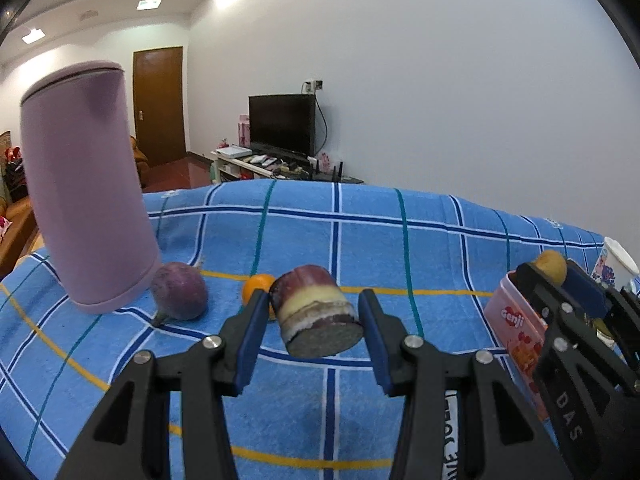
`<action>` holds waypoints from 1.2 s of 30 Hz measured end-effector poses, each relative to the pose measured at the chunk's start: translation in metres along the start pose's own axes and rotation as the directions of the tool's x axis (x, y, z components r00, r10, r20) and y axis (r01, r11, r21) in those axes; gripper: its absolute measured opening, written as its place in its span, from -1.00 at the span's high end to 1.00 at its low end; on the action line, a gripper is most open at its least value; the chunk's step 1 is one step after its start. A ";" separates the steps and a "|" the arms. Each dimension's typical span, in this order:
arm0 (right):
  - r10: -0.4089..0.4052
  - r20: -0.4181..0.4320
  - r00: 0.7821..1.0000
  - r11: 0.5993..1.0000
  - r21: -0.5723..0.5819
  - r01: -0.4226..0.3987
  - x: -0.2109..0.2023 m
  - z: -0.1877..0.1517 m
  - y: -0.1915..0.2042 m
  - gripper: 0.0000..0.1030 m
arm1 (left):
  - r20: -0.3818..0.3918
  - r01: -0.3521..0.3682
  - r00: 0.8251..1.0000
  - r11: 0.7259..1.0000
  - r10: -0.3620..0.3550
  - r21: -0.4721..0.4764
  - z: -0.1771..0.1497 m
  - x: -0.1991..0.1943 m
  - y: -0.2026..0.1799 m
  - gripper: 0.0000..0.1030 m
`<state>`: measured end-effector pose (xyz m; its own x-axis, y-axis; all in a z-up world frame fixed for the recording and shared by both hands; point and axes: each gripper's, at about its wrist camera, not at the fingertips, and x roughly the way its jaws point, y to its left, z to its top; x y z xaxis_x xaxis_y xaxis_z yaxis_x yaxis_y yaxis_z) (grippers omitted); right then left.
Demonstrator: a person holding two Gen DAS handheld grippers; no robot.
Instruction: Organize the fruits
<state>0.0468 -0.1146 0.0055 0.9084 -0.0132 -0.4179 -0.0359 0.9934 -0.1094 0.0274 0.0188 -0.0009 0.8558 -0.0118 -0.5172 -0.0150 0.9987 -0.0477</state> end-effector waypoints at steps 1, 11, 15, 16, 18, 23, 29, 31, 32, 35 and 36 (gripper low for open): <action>0.001 0.000 1.000 1.000 0.000 -0.001 -0.002 0.000 0.001 0.38 | 0.004 -0.002 1.000 1.000 0.002 0.000 -0.001 -0.002 0.001 0.06; -0.006 -0.005 1.000 1.000 0.004 0.006 -0.004 -0.003 0.002 0.38 | 0.031 -0.010 0.999 1.000 0.010 -0.004 -0.004 -0.015 0.005 0.06; -0.007 -0.013 1.000 1.000 0.002 0.007 -0.006 -0.005 0.001 0.38 | 0.033 -0.008 0.999 1.000 0.008 -0.009 -0.006 -0.017 0.008 0.06; -0.007 -0.013 1.000 1.000 0.003 0.007 -0.007 -0.006 0.000 0.38 | 0.035 -0.007 0.999 1.000 0.007 -0.011 -0.006 -0.018 0.009 0.06; -0.007 -0.011 1.000 1.000 0.002 0.007 -0.010 -0.007 0.000 0.38 | 0.037 -0.007 0.999 1.000 0.007 -0.011 -0.007 -0.019 0.009 0.06; -0.008 -0.011 1.000 1.000 0.001 0.008 -0.017 -0.010 -0.003 0.38 | 0.044 -0.004 0.999 1.000 0.004 -0.005 -0.009 -0.023 0.009 0.06; -0.010 -0.010 1.000 1.000 0.001 0.010 -0.022 -0.012 -0.005 0.38 | 0.054 -0.004 0.999 1.000 0.004 0.001 -0.012 -0.026 0.008 0.06; -0.011 -0.009 1.000 1.000 0.000 0.011 -0.022 -0.012 -0.005 0.38 | 0.058 -0.004 0.998 1.000 0.004 0.004 -0.012 -0.027 0.007 0.06; -0.011 -0.009 1.000 1.000 0.000 0.011 -0.022 -0.012 -0.005 0.38 | 0.059 -0.004 0.998 1.000 0.003 0.006 -0.013 -0.028 0.007 0.06; -0.011 -0.008 1.000 1.000 -0.001 0.011 -0.025 -0.013 -0.006 0.38 | 0.061 -0.004 0.998 1.000 0.003 0.010 -0.014 -0.029 0.005 0.06; -0.011 -0.008 1.000 1.000 -0.001 0.011 -0.024 -0.013 -0.006 0.38 | 0.061 -0.003 0.998 1.000 0.002 0.010 -0.014 -0.029 0.005 0.06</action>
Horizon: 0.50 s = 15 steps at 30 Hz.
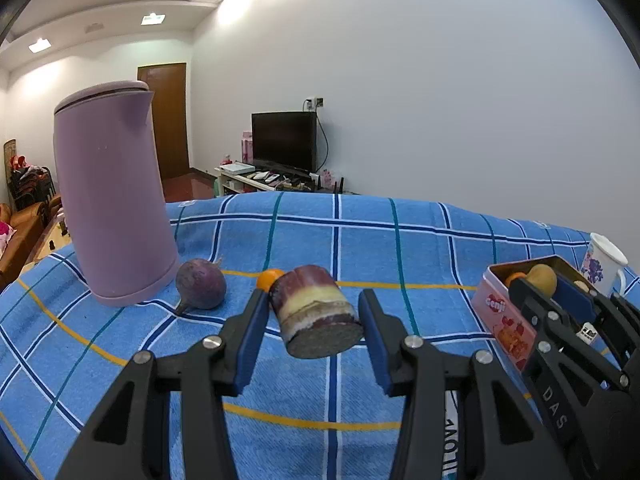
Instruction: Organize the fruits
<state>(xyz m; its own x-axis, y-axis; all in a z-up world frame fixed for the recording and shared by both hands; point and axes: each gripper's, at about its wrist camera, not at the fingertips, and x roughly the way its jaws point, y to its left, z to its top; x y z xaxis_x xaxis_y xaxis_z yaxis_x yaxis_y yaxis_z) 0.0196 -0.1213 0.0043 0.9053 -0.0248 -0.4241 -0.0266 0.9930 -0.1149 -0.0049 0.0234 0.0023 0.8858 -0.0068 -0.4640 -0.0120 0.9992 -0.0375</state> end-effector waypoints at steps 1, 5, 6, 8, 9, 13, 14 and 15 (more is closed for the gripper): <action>0.000 0.000 1.000 1.000 0.000 0.000 -0.001 -0.001 0.000 0.38 | 0.000 0.001 1.000 1.000 -0.001 0.000 0.000 0.000 0.000 0.06; 0.000 0.000 1.000 1.000 0.000 0.000 -0.001 -0.001 0.000 0.38 | 0.002 0.002 1.000 1.000 -0.002 -0.002 0.000 -0.002 0.000 0.06; -0.001 -0.001 1.000 1.000 -0.001 0.001 -0.002 -0.001 -0.001 0.38 | 0.002 0.002 1.000 1.000 -0.002 -0.002 0.000 -0.002 0.000 0.06; 0.000 0.000 1.000 1.000 0.000 0.000 -0.001 -0.001 0.000 0.38 | 0.002 0.003 1.000 1.000 -0.003 -0.001 0.000 -0.002 0.000 0.06; -0.001 0.000 1.000 1.000 -0.001 0.001 -0.002 -0.001 -0.001 0.38 | 0.002 0.002 1.000 1.000 -0.002 0.000 0.000 -0.003 -0.001 0.06; 0.000 0.000 1.000 1.000 0.000 0.000 -0.001 -0.001 0.000 0.38 | 0.003 0.002 1.000 1.000 -0.002 0.002 0.000 -0.003 -0.003 0.06; -0.001 0.000 1.000 1.000 0.000 0.001 -0.002 -0.001 -0.001 0.38 | 0.002 0.003 1.000 1.000 -0.003 0.002 0.000 -0.003 -0.003 0.06; -0.001 0.000 1.000 1.000 0.000 0.001 -0.002 -0.001 -0.001 0.38 | 0.002 0.003 1.000 1.000 -0.003 0.003 0.000 -0.003 -0.004 0.06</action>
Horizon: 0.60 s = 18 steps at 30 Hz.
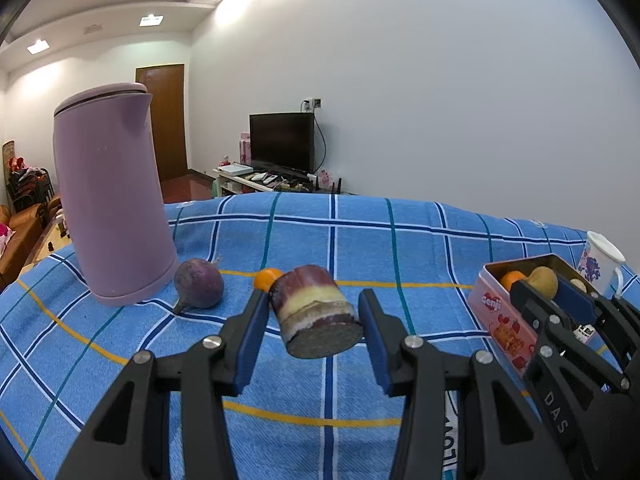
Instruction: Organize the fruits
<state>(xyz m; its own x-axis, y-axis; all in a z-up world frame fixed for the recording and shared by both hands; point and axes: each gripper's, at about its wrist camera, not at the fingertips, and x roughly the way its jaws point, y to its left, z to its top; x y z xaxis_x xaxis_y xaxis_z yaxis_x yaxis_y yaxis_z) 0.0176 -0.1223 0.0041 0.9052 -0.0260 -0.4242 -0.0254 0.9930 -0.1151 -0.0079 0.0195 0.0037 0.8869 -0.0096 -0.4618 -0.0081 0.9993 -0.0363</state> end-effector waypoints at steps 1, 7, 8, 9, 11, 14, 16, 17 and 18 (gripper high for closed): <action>0.000 0.000 1.000 1.000 0.000 0.000 0.000 -0.001 0.000 0.38 | 0.000 0.000 1.000 1.000 0.000 0.000 0.000 0.000 -0.001 0.06; -0.003 0.000 1.000 1.000 0.000 0.003 -0.002 -0.002 -0.001 0.38 | 0.001 -0.001 1.000 1.000 0.001 0.001 0.000 -0.001 -0.002 0.06; -0.004 0.001 1.000 1.000 -0.001 0.004 -0.004 -0.003 -0.001 0.38 | 0.002 -0.001 1.000 1.000 0.001 0.001 0.000 -0.001 -0.002 0.06; -0.006 0.001 1.000 1.000 -0.001 0.006 -0.004 -0.003 -0.001 0.38 | 0.003 -0.001 1.000 1.000 0.001 0.002 0.000 -0.001 -0.002 0.06; -0.009 0.002 1.000 1.000 -0.002 0.009 -0.007 -0.006 -0.003 0.38 | 0.006 -0.002 1.000 1.000 0.001 0.006 0.000 -0.002 -0.004 0.06; -0.014 0.002 1.000 1.000 -0.003 0.014 -0.011 -0.008 -0.007 0.38 | 0.010 0.001 1.000 1.000 -0.001 0.011 -0.001 -0.003 -0.006 0.06; -0.016 0.001 1.000 1.000 -0.003 0.016 -0.010 -0.006 -0.007 0.38 | 0.011 0.000 1.000 1.000 -0.001 0.012 -0.002 -0.005 -0.007 0.06; -0.016 0.001 1.000 1.000 -0.003 0.016 -0.011 -0.007 -0.009 0.38 | 0.011 0.000 1.000 1.000 0.000 0.011 -0.002 -0.005 -0.007 0.06; -0.017 0.000 1.000 1.000 -0.003 0.017 -0.011 -0.006 -0.008 0.38 | 0.011 0.000 1.000 1.000 0.000 0.010 -0.002 -0.005 -0.007 0.06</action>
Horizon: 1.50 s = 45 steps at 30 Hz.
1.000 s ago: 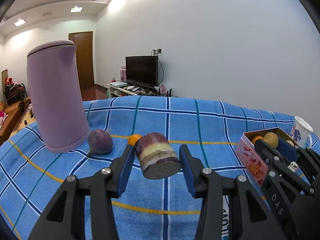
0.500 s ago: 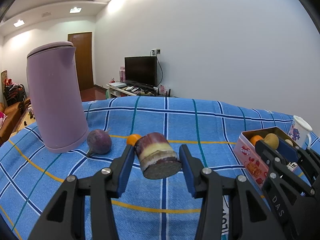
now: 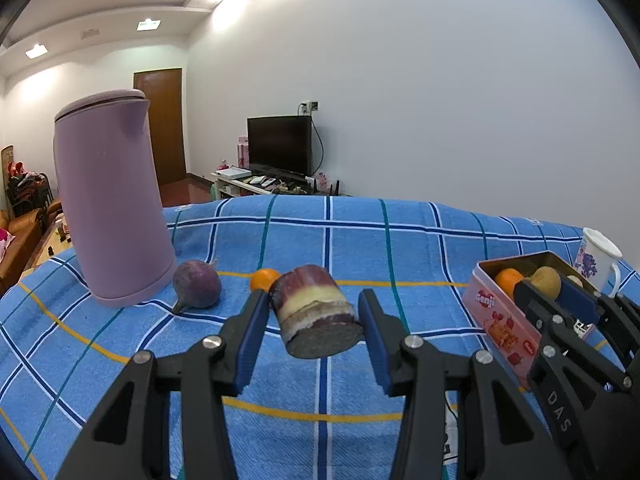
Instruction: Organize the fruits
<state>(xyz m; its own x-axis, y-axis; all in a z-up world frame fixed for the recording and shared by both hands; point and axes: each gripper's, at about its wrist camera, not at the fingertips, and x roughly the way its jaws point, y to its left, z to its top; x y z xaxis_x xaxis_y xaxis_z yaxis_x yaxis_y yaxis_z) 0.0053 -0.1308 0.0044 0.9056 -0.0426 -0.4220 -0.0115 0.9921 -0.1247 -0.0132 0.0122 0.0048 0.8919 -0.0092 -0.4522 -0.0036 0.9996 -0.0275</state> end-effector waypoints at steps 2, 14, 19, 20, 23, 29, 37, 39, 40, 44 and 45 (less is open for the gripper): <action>-0.001 0.001 1.000 1.000 0.000 0.001 0.000 0.000 0.000 0.38 | -0.001 0.000 1.000 1.000 0.000 -0.003 0.000 0.000 0.000 0.06; -0.006 0.003 1.000 1.000 -0.003 0.006 -0.001 0.001 0.000 0.38 | -0.006 0.010 1.000 1.000 -0.010 -0.009 0.000 0.000 0.001 0.06; -0.010 0.005 1.000 1.000 -0.005 0.010 -0.002 0.001 0.000 0.38 | -0.007 0.016 1.000 1.000 -0.016 -0.004 0.000 -0.001 -0.002 0.06; -0.011 0.006 1.000 1.000 -0.006 0.011 -0.003 0.001 -0.001 0.38 | -0.007 0.017 1.000 1.000 -0.017 -0.004 0.000 -0.001 -0.002 0.06; -0.016 0.007 1.000 1.000 -0.007 0.016 -0.003 0.001 -0.002 0.38 | -0.008 0.019 1.000 1.000 -0.019 -0.004 0.000 -0.001 -0.004 0.06; -0.019 0.000 1.000 1.000 0.001 0.020 -0.002 0.001 -0.006 0.38 | -0.010 0.022 1.000 1.000 -0.022 0.000 -0.001 -0.002 -0.006 0.06; -0.024 0.001 1.000 1.000 -0.003 0.024 -0.003 0.001 -0.005 0.38 | -0.018 0.036 0.999 0.999 -0.036 0.001 -0.002 -0.002 -0.011 0.06; -0.025 -0.001 1.000 1.000 -0.002 0.025 -0.003 0.001 -0.006 0.38 | -0.019 0.038 0.999 0.999 -0.038 0.000 -0.002 -0.002 -0.010 0.06; -0.026 -0.001 1.000 1.000 -0.001 0.026 -0.002 0.001 -0.006 0.38 | -0.020 0.039 0.999 0.999 -0.039 0.000 -0.002 -0.002 -0.010 0.06; -0.029 -0.003 1.000 1.000 0.000 0.029 -0.002 0.001 -0.007 0.38 | -0.020 0.039 0.999 0.999 -0.039 0.001 -0.002 -0.002 -0.010 0.06; -0.030 -0.002 1.000 1.000 0.000 0.030 -0.002 0.000 -0.007 0.38 | -0.020 0.039 0.999 0.999 -0.039 0.002 -0.002 -0.001 -0.011 0.06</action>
<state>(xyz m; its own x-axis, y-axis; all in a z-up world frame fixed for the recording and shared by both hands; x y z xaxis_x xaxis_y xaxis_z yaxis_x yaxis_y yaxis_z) 0.0037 -0.1375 0.0065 0.9047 -0.0729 -0.4198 0.0160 0.9904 -0.1374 -0.0152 0.0015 0.0042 0.8821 -0.0487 -0.4686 0.0321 0.9985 -0.0433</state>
